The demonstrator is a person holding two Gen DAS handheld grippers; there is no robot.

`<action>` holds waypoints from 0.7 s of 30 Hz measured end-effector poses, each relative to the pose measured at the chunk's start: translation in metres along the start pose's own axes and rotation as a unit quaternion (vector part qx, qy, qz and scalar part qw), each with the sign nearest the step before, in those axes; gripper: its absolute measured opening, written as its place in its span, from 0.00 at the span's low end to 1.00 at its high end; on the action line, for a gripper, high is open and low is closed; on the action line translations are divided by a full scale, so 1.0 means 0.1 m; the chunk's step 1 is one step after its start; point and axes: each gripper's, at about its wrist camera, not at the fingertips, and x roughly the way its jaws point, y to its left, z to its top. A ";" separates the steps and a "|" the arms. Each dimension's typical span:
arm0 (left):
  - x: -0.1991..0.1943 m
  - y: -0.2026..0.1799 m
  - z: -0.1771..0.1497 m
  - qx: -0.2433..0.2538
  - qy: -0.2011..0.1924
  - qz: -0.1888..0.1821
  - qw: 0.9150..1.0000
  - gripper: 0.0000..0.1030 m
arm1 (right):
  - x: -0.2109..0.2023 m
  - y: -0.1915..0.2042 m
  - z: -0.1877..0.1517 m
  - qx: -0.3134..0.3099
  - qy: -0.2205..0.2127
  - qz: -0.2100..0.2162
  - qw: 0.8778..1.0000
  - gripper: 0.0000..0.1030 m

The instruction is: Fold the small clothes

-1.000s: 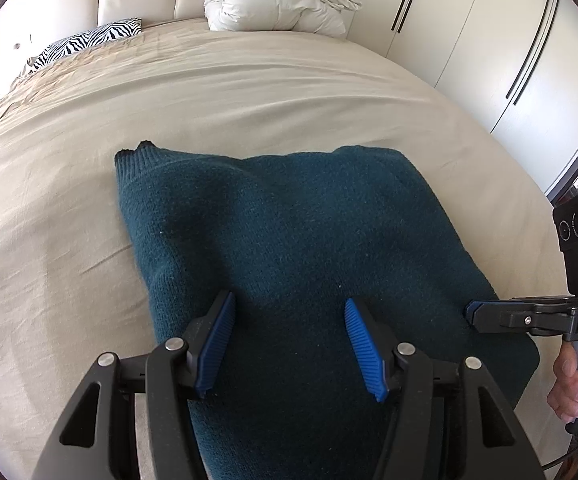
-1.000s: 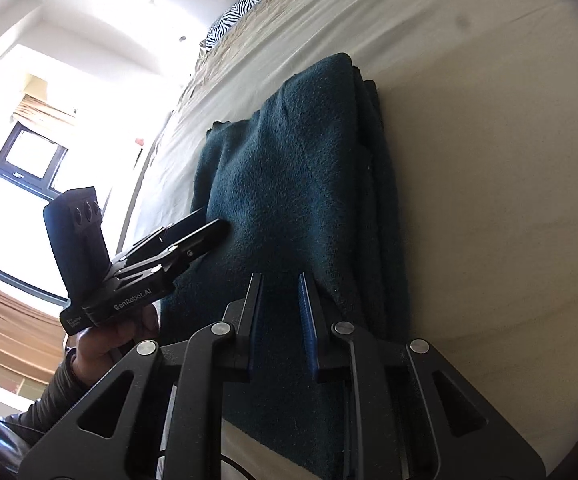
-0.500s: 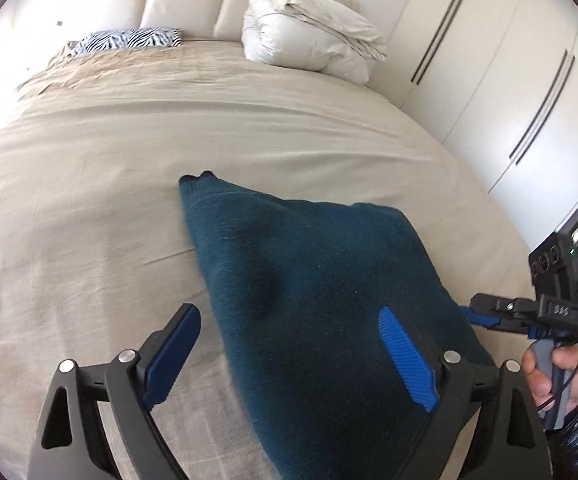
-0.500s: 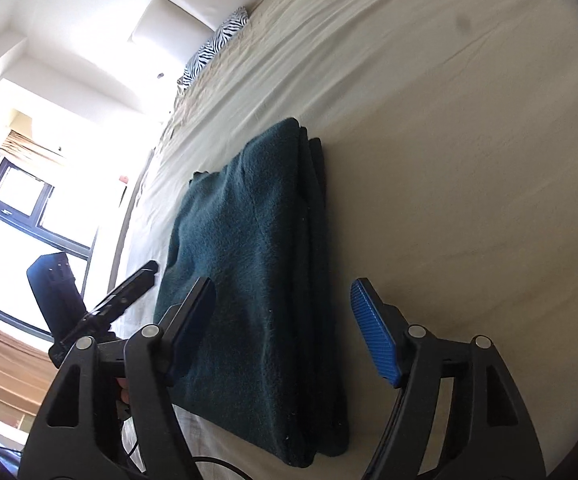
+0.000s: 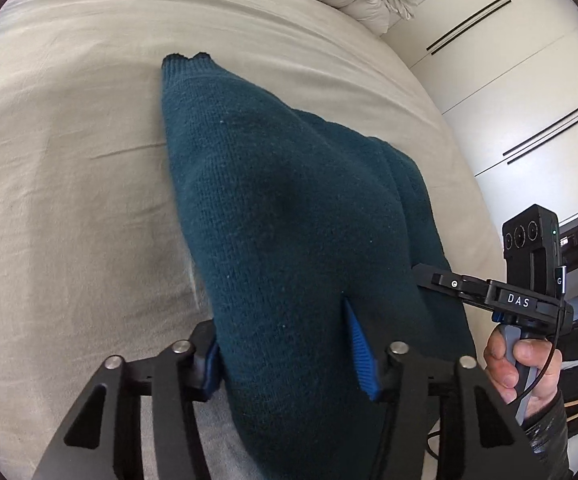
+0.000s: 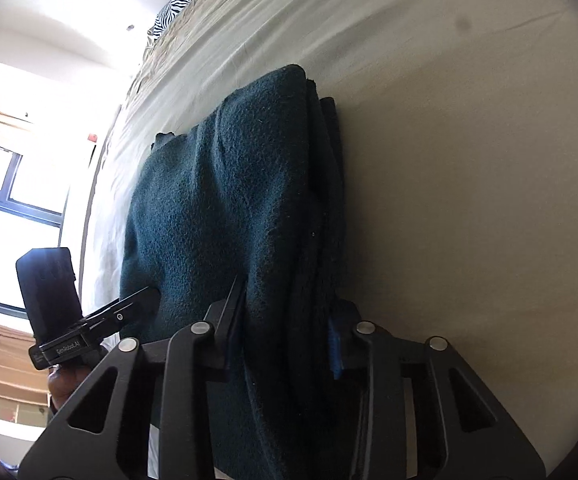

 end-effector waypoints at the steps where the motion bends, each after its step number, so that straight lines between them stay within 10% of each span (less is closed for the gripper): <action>1: -0.04 -0.03 -0.01 0.006 -0.001 0.005 1.000 0.45 | -0.01 0.11 -0.04 -0.015 -0.006 -0.020 1.000 0.24; 7: -0.43 -0.17 -0.20 0.035 -0.018 0.039 0.998 0.39 | -0.33 0.76 -0.24 -0.085 -0.043 -0.084 0.992 0.20; 21: -1.91 0.31 -1.51 0.046 -0.050 0.121 0.990 0.40 | -0.25 2.00 -1.62 -0.146 -0.027 -0.007 0.989 0.20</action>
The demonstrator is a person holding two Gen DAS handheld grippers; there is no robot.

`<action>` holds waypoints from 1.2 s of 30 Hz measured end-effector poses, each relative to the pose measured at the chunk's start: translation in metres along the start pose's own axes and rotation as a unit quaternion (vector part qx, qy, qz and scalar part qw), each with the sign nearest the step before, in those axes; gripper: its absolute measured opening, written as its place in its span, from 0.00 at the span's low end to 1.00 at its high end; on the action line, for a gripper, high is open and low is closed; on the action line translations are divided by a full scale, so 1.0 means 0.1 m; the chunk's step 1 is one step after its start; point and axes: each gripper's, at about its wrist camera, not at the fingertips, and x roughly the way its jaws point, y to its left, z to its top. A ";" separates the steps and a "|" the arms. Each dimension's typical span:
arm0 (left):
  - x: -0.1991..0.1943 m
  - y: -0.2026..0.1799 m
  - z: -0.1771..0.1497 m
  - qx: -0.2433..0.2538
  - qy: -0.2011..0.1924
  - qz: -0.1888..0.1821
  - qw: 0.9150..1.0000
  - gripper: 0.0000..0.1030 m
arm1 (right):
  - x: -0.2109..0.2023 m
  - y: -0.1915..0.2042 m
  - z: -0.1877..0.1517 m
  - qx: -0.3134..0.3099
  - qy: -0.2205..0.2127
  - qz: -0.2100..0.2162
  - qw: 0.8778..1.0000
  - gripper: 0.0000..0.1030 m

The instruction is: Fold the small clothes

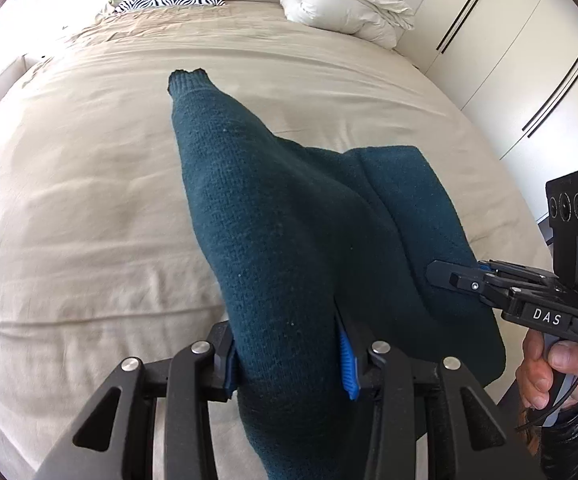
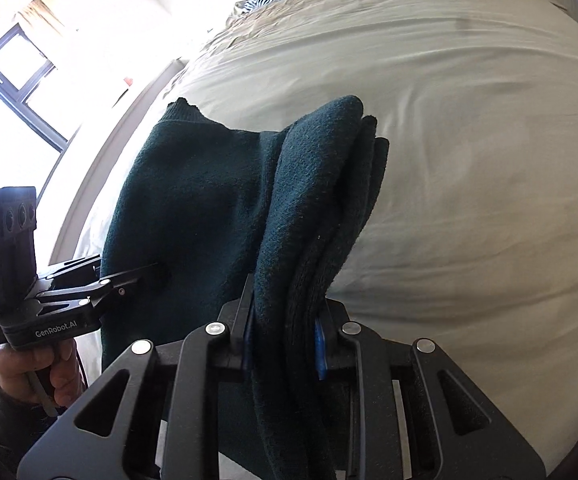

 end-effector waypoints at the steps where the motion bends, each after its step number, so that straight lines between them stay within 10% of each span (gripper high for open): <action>1: -0.03 0.07 -0.09 -0.005 0.001 0.003 1.000 0.40 | 0.05 0.03 -0.08 0.006 0.004 0.009 1.000 0.20; 18: 0.29 0.48 -0.60 -0.057 -0.011 -0.003 0.998 0.66 | 0.76 -0.30 -0.73 0.142 0.012 0.092 0.986 0.40; 25: -0.24 0.33 -0.77 -0.038 -0.126 0.036 0.991 0.75 | 0.32 -0.52 -0.87 0.169 -0.040 0.058 0.983 0.49; 29: -0.78 0.02 -0.97 0.011 -0.239 0.101 0.966 1.00 | -0.12 -0.49 -0.96 0.166 -0.097 0.001 0.981 0.49; 36: -1.52 -0.57 -1.13 0.077 -0.355 0.267 0.893 1.00 | -1.28 0.18 -1.04 0.046 -0.279 -0.109 0.953 0.63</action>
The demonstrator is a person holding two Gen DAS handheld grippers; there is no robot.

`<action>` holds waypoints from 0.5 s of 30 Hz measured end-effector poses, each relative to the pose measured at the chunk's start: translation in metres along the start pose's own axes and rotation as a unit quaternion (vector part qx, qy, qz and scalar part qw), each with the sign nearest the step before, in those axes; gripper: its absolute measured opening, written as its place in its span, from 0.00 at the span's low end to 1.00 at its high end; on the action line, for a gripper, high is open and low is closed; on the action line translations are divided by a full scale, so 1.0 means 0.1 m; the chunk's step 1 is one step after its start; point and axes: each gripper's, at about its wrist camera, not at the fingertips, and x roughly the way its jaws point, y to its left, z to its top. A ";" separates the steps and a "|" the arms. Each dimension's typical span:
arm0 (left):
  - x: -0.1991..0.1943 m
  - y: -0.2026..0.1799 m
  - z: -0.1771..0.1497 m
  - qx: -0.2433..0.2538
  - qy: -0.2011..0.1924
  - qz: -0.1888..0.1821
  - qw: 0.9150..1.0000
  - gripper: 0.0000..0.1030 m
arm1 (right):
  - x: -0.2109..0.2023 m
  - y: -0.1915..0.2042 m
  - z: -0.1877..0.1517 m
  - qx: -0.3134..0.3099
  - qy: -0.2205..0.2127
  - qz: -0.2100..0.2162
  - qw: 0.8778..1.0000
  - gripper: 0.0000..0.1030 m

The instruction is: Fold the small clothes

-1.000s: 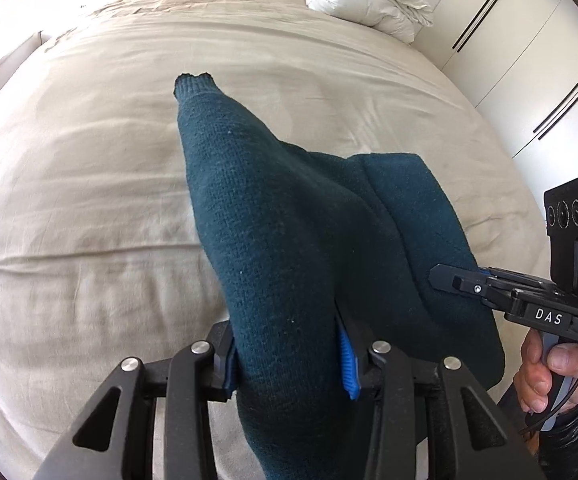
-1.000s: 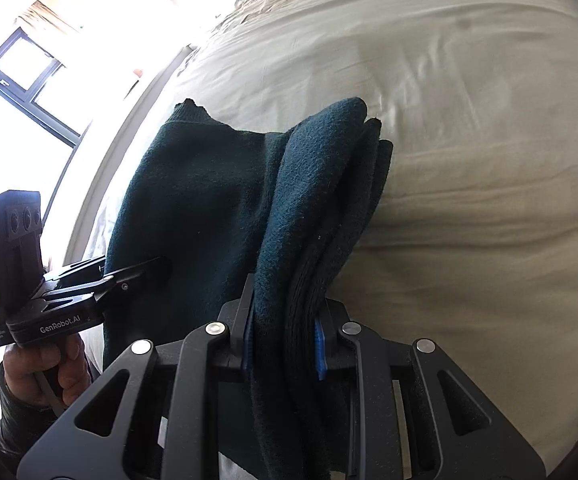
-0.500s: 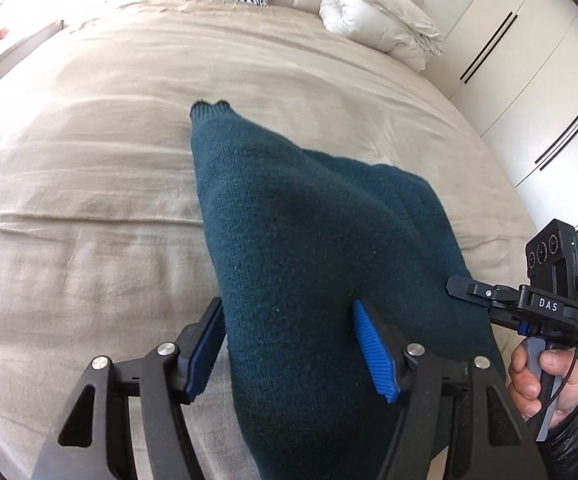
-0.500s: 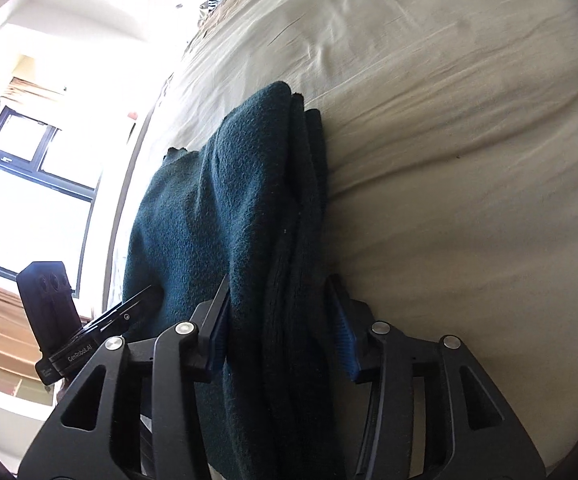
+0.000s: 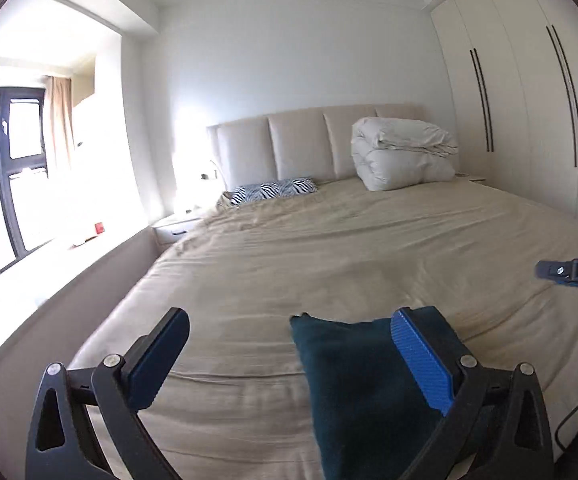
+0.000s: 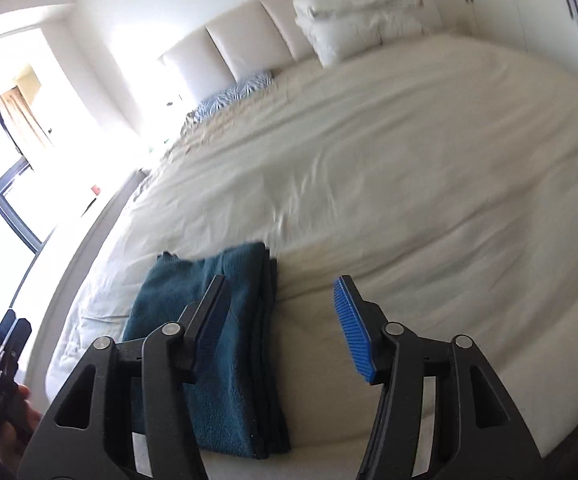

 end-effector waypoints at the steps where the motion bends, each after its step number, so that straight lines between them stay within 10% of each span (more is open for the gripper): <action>1: -0.07 0.02 0.06 -0.001 -0.003 0.020 1.000 1.00 | -0.18 0.07 0.04 -0.011 -0.035 -0.001 0.999 0.75; 4: -0.21 0.19 0.23 -0.037 0.001 -0.008 0.999 1.00 | -0.70 0.24 0.16 -0.032 -0.137 -0.007 0.990 1.00; 8: -0.17 0.24 0.27 -0.066 0.030 -0.025 0.997 1.00 | -1.05 0.43 0.29 -0.067 -0.185 -0.029 0.980 1.00; 15: 0.27 0.05 -0.32 -0.086 0.201 -0.066 0.974 1.00 | -0.80 0.49 0.14 -0.065 -0.011 -0.032 0.997 1.00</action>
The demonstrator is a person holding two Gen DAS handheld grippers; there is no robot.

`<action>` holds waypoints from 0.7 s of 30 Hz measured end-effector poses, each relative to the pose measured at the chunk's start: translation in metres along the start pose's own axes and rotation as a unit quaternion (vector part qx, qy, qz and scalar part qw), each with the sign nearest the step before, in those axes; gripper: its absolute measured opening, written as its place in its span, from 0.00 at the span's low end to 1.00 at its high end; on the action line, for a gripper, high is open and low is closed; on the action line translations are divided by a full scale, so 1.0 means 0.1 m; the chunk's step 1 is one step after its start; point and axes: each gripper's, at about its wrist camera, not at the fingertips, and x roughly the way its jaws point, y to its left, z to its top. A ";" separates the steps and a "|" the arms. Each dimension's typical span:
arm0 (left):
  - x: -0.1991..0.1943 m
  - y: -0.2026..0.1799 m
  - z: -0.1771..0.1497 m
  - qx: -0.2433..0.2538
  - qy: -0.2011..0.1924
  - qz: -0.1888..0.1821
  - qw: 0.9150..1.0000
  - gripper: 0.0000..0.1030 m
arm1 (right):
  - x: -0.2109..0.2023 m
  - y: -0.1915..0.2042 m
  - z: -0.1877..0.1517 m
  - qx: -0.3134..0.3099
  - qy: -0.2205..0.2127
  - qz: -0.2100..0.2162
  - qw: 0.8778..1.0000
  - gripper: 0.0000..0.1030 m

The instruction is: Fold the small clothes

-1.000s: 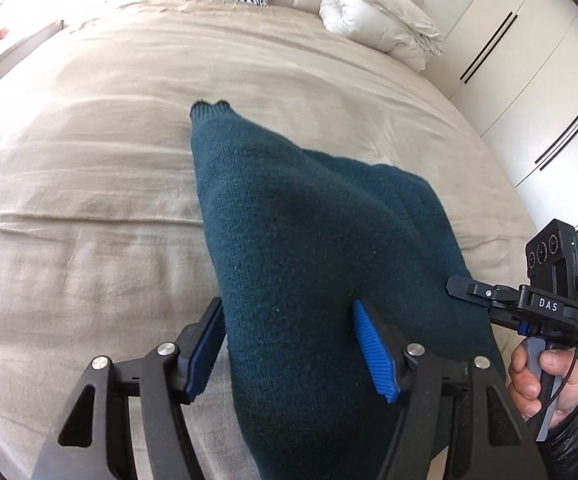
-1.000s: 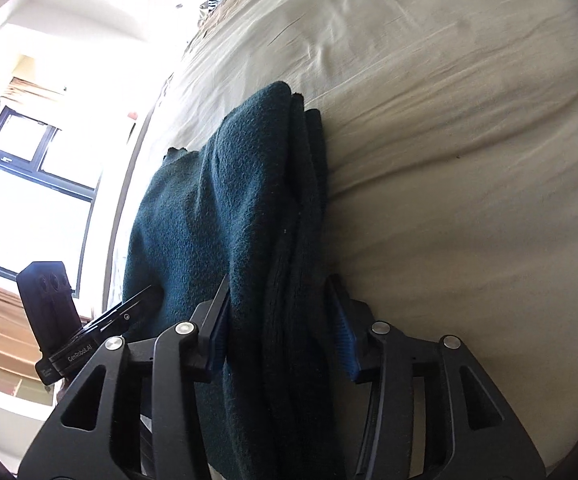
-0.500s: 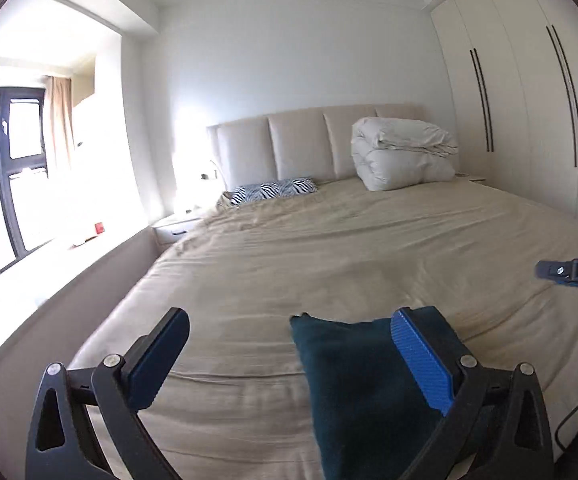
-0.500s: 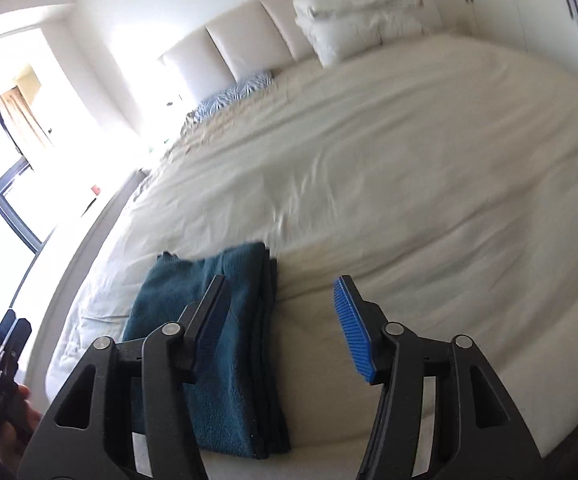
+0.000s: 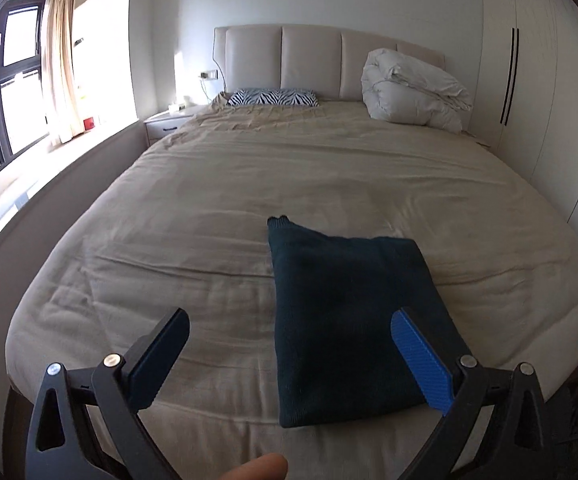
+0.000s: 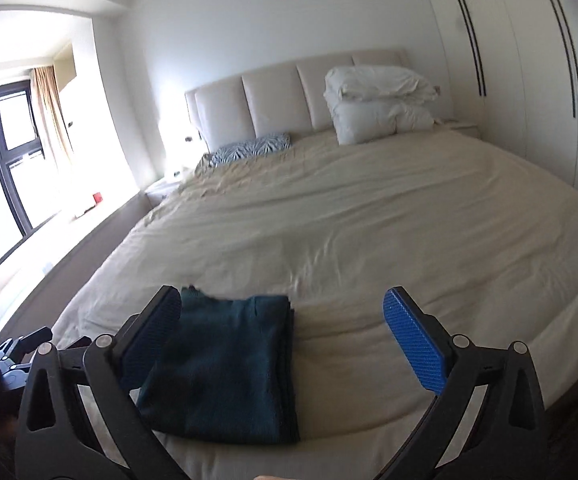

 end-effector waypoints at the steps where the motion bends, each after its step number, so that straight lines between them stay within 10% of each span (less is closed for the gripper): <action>1: 0.05 -0.02 -0.10 0.003 0.015 0.000 1.000 1.00 | 0.06 0.01 -0.08 -0.003 0.011 -0.012 1.000 1.00; 21: 0.38 -0.03 -0.53 -0.005 0.096 0.002 0.995 1.00 | 0.83 0.28 -0.87 -0.040 0.152 -0.024 0.987 1.00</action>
